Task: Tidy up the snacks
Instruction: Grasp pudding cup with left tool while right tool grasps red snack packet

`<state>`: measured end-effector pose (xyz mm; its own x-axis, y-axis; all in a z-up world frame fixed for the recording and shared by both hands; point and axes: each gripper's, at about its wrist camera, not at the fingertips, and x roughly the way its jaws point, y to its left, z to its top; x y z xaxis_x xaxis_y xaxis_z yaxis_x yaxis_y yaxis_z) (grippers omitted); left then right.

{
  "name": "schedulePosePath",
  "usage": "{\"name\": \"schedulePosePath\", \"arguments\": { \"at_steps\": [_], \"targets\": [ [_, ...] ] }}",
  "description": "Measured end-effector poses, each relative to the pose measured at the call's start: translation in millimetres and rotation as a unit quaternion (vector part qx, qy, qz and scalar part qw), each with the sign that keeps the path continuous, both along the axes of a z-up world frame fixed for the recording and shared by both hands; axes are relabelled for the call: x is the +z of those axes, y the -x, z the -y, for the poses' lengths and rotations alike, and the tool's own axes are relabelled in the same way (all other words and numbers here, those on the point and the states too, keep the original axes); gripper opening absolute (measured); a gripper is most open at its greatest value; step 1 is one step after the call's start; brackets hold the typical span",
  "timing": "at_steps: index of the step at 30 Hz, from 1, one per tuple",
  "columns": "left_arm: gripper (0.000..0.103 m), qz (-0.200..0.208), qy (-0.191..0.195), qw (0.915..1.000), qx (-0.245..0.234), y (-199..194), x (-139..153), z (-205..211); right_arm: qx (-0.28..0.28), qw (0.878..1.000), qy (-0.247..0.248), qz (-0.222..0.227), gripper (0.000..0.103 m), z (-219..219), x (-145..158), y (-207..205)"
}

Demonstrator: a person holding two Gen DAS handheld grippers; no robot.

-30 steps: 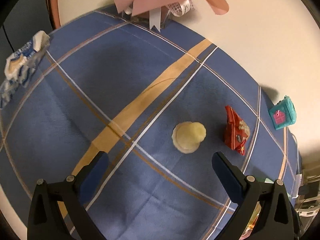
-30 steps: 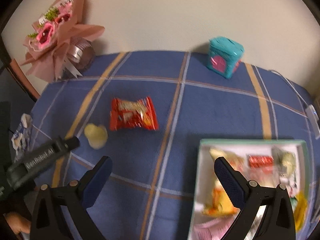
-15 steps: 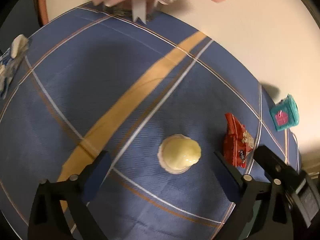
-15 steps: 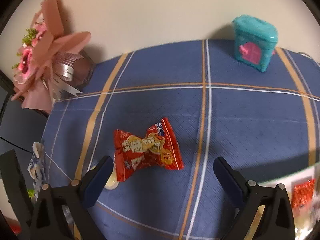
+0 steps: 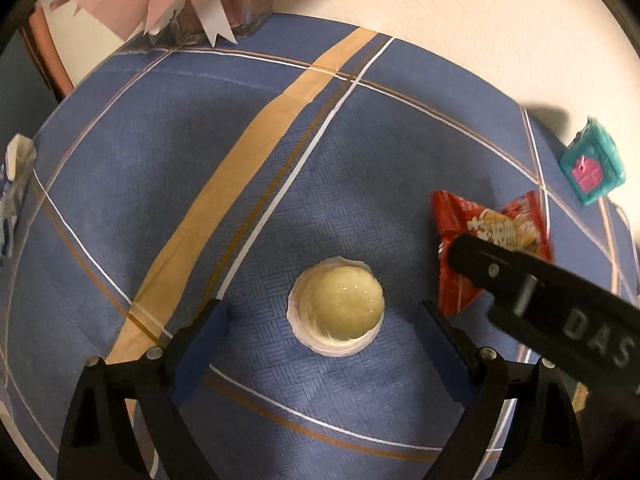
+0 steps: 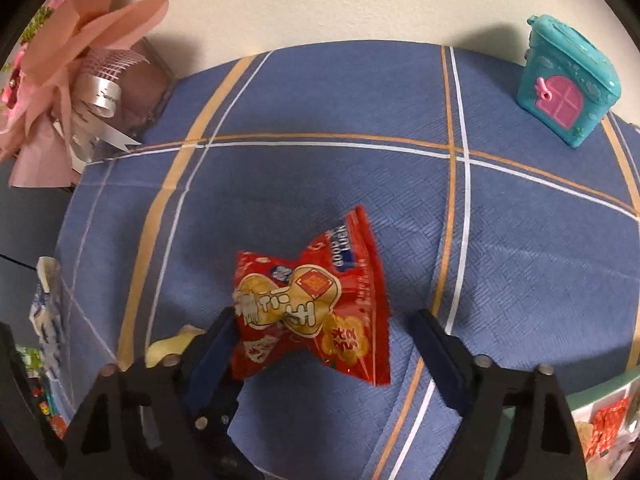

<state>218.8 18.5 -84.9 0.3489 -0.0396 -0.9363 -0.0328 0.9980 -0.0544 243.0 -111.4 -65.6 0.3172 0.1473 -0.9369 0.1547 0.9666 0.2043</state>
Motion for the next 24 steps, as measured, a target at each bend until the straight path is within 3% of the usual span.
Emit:
{"name": "schedulePosePath", "arguments": {
  "at_steps": [3, 5, 9, 11, 12, 20, 24],
  "targets": [
    [0.090, 0.004, -0.025, 0.9997, -0.007, 0.5, -1.9, 7.8, 0.007, 1.000, 0.014, 0.003, 0.071, -3.0, 0.3, -1.1],
    [0.078, 0.013, -0.027, 0.9995, -0.007, -0.7, -0.3, 11.7, 0.005, 1.000, 0.009, 0.006, 0.060, -0.7, 1.4, -1.4],
    [0.064, 0.021, -0.025, 0.9995, -0.004, 1.2, 2.7, 12.0, -0.001, 1.000, 0.010, 0.004, 0.044, 7.1, 2.7, 0.4],
    [0.050, 0.025, -0.024, 0.9994, -0.001, 4.8, 5.5, 8.7, -0.004, 1.000, 0.004, 0.002, 0.044, 12.4, 3.8, 0.2],
    [0.049, 0.028, -0.024, 0.9993, 0.003, 4.7, 6.4, 7.8, -0.005, 1.000, 0.003, 0.000, 0.044, 14.6, 4.0, 0.9],
    [0.048, 0.030, 0.012, 0.9993, 0.018, 8.2, 8.4, -11.3, -0.006, 1.000, 0.005, 0.000, 0.046, 27.7, 18.8, 6.1],
    [0.048, 0.031, 0.019, 0.9992, 0.019, 7.1, 10.0, -10.6, -0.008, 1.000, 0.006, 0.023, 0.060, 29.4, 39.6, 3.3]
  ]
}}
